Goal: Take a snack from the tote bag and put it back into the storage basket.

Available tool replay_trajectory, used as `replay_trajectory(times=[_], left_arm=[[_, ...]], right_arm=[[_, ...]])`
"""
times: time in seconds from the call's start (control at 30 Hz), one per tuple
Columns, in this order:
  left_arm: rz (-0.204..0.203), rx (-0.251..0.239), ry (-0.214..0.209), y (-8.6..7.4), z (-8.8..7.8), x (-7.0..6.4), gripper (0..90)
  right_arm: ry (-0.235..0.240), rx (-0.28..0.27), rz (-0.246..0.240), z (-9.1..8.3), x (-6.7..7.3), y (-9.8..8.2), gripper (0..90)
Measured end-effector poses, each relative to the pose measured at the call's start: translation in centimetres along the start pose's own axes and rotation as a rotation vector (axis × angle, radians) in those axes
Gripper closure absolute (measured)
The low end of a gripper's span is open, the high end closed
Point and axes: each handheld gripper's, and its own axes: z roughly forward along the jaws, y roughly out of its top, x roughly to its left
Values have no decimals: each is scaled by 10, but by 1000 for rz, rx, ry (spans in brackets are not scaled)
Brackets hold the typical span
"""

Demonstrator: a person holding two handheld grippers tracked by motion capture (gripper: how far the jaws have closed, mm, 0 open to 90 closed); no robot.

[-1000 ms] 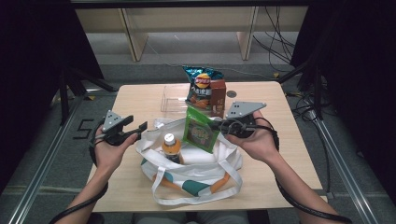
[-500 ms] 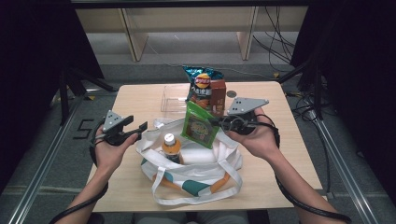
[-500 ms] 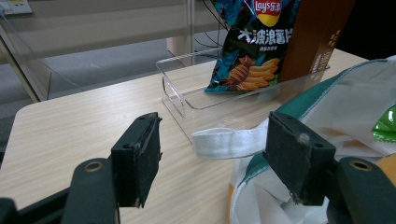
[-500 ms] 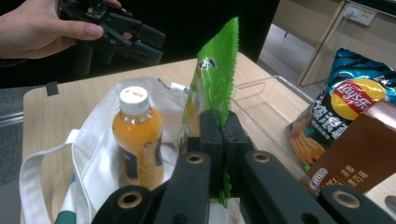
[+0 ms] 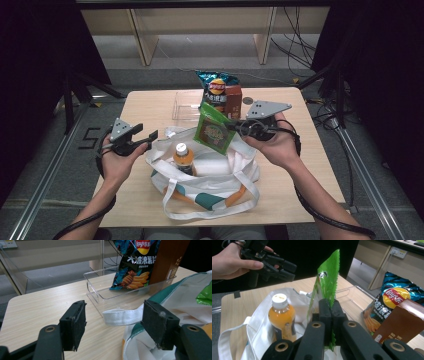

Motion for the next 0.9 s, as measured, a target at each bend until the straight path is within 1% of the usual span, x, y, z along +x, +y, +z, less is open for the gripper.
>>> replay_trajectory(times=[0.03, 0.1, 0.13, 0.17, 0.2, 0.23, 0.27, 0.3, 0.37, 0.4, 0.43, 0.5, 0.53, 0.57, 0.63, 0.67, 0.7, 0.73, 0.77, 0.8, 0.83, 0.87, 0.9], left_arm=[[-1, -1, 0, 0, 0, 0, 349], [0, -1, 0, 0, 0, 0, 349], [0, -4, -2, 0, 0, 0, 349], [-1, -6, -4, 0, 1, 0, 349], [-1, -6, -4, 0, 0, 0, 349], [-2, -6, -4, 0, 0, 0, 349], [0, -6, -4, 0, 0, 0, 349], [0, -7, -5, 0, 0, 0, 349], [0, -6, -4, 0, 1, 0, 349], [-1, -6, -4, 0, 1, 0, 349], [-1, -7, -5, 0, 1, 0, 349], [3, -1, 0, 1, 0, 0, 349], [3, -3, 0, 1, 0, 0, 348], [3, -3, 0, 1, 0, 0, 349], [3, -3, 0, 1, 0, 0, 349], [3, -2, 0, 1, 0, 0, 348], [2, -2, -1, 1, 0, 0, 349], [2, -2, -1, 1, 0, 0, 348], [1, -6, -5, 1, 1, 0, 348], [0, -6, -4, 1, 1, 0, 349], [1, -6, -4, 1, 1, 0, 348], [2, -3, -1, 1, 0, 0, 348], [2, -2, 0, 1, 0, 0, 348]], right_arm=[[-14, -13, 23, 1, 1, -1, 900], [-12, -14, 19, 1, 1, -1, 900], [-18, -18, 32, 0, 1, -1, 900], [-11, -19, 34, 0, 1, -1, 900], [-12, -27, 28, 1, 1, 0, 900], [-5, -18, 19, 0, -1, 0, 900], [-5, -23, 17, 0, -1, 0, 900], [-8, -25, 21, 0, -1, 1, 900], [-22, -47, 23, 0, -1, 1, 900], [-2, -28, 38, -2, 0, 2, 900], [-9, -48, 17, -1, -2, 3, 900], [-28, -59, 33, -1, -2, 3, 900], [-26, -56, 21, -2, -3, 4, 900], [-22, -53, 29, -2, -3, 4, 900], [-27, -68, 44, -3, -3, 5, 900], [-31, -69, 27, -3, -5, 5, 900], [-26, -70, 48, -4, -4, 6, 900], [-17, -76, 48, -3, -5, 6, 900], [-32, -64, 52, -5, -5, 7, 900], [-20, -72, 60, -4, -5, 8, 900], [-34, -86, 36, -5, -7, 8, 900], [-43, -84, 46, -5, -7, 9, 900], [-54, -96, 41, -5, -8, 9, 900]])
